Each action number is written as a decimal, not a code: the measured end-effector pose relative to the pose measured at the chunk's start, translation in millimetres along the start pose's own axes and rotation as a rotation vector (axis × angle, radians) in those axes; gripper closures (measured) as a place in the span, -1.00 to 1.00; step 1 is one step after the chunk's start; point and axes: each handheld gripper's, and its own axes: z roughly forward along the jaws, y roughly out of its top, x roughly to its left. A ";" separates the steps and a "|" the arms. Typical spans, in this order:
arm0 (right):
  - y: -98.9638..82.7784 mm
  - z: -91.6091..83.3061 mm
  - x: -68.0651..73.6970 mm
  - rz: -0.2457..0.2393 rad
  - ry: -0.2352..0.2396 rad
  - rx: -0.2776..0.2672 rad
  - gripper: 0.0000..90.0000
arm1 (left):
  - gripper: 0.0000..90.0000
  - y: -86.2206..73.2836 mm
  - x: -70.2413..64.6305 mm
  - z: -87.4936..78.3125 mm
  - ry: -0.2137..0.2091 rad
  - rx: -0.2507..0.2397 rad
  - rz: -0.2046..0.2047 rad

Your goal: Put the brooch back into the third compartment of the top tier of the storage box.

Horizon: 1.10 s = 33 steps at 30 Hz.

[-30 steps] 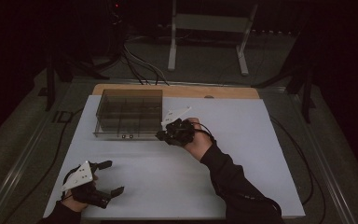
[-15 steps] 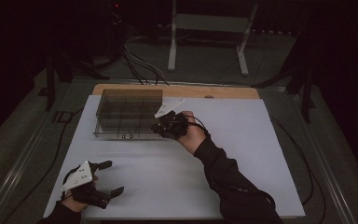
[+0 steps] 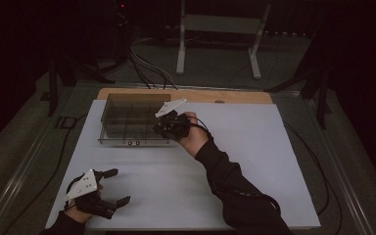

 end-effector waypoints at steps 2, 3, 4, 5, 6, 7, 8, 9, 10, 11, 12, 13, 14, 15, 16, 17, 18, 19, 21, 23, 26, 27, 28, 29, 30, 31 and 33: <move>1.5 4.4 -0.5 0.005 -0.010 0.004 0.92 | -0.99 -0.1 0.3 -0.1 0.000 0.000 -0.004; 1.8 6.0 -1.2 0.006 -0.010 0.005 0.92 | -0.99 -0.1 0.3 -0.1 0.000 0.000 -0.004; 2.0 7.4 -1.4 0.014 -0.011 0.005 0.92 | -0.99 -0.2 0.2 0.0 0.001 0.001 -0.004; 2.3 8.7 -2.0 0.017 -0.018 0.006 0.92 | -0.99 -0.1 0.3 0.0 -0.001 0.001 -0.001; 2.3 8.7 -2.0 0.017 -0.018 0.006 0.92 | -0.99 -0.1 0.3 0.0 -0.001 0.001 -0.001; 2.4 10.0 -2.6 0.021 -0.020 0.006 0.92 | -0.99 -0.1 0.3 0.0 -0.001 0.001 -0.001; 2.4 10.0 -2.6 0.021 -0.020 0.006 0.92 | -0.99 -0.1 0.5 -0.4 0.000 0.002 -0.004; 2.6 13.8 -5.0 0.042 -0.030 0.007 0.92 | -0.99 -0.2 0.4 -0.4 0.001 0.002 -0.004; 2.7 15.1 -5.6 0.045 -0.031 0.009 0.92 | -0.99 -0.3 0.3 -0.3 0.001 0.003 -0.003; 2.9 16.4 -5.9 0.047 -0.035 0.009 0.92 | -0.99 -0.2 0.4 -0.4 0.000 0.003 -0.001; 2.9 16.4 -5.9 0.047 -0.035 0.009 0.92 | -0.99 0.0 0.6 -0.5 0.000 0.003 -0.001; 3.4 19.0 -6.7 0.052 -0.047 0.013 0.92 | -0.99 0.0 0.7 -0.5 0.000 0.003 -0.004; 3.5 20.1 -7.2 0.058 -0.047 0.015 0.92 | -0.99 -0.3 0.4 -0.4 0.000 0.001 -0.005; 3.5 20.1 -7.2 0.058 -0.047 0.015 0.92 | -0.99 -0.3 0.4 -0.4 0.000 0.001 -0.005; 3.7 21.5 -7.5 0.068 -0.049 0.016 0.92 | -0.99 -0.3 0.1 -0.2 0.000 0.002 -0.003; 3.9 24.4 -7.8 0.065 -0.059 0.024 0.91 | -0.99 -0.2 0.5 -0.4 -0.001 0.002 -0.004; 3.9 24.4 -7.8 0.065 -0.059 0.024 0.91 | -0.99 -0.2 0.5 -0.4 -0.001 0.002 -0.004; 3.9 25.6 -8.1 0.071 -0.063 0.028 0.92 | -0.99 -0.2 0.5 -0.4 -0.001 0.002 -0.004; 3.6 29.4 -8.8 0.081 -0.067 0.035 0.91 | -0.99 -0.3 0.2 -0.6 0.000 0.003 -0.002; 3.6 31.6 -9.2 0.088 -0.076 0.043 0.91 | -0.99 -0.2 0.4 -0.7 0.001 0.003 -0.002; 2.5 34.4 -11.0 0.095 -0.074 0.049 0.91 | -0.99 -0.2 0.4 -1.1 0.001 0.001 -0.002; 2.1 35.3 -11.6 0.090 -0.075 0.054 0.91 | -0.99 -0.2 0.4 -1.1 0.001 0.001 -0.002; 1.6 36.1 -12.0 0.090 -0.078 0.058 0.91 | -0.99 -0.1 0.7 -1.1 0.002 0.000 -0.003; 0.9 36.8 -12.7 0.094 -0.079 0.060 0.91 | -0.99 -0.3 0.8 -1.1 0.002 0.001 -0.004; 0.9 36.8 -12.7 0.094 -0.079 0.060 0.91 | -0.99 -0.3 0.8 -1.1 0.002 0.001 -0.004; 0.1 37.6 -13.7 0.098 -0.076 0.062 0.91 | -0.99 -0.3 0.8 -1.1 0.002 0.001 -0.004; -2.1 39.9 -15.6 0.101 -0.077 0.075 0.91 | -0.99 -0.5 0.3 -0.6 0.000 0.003 0.001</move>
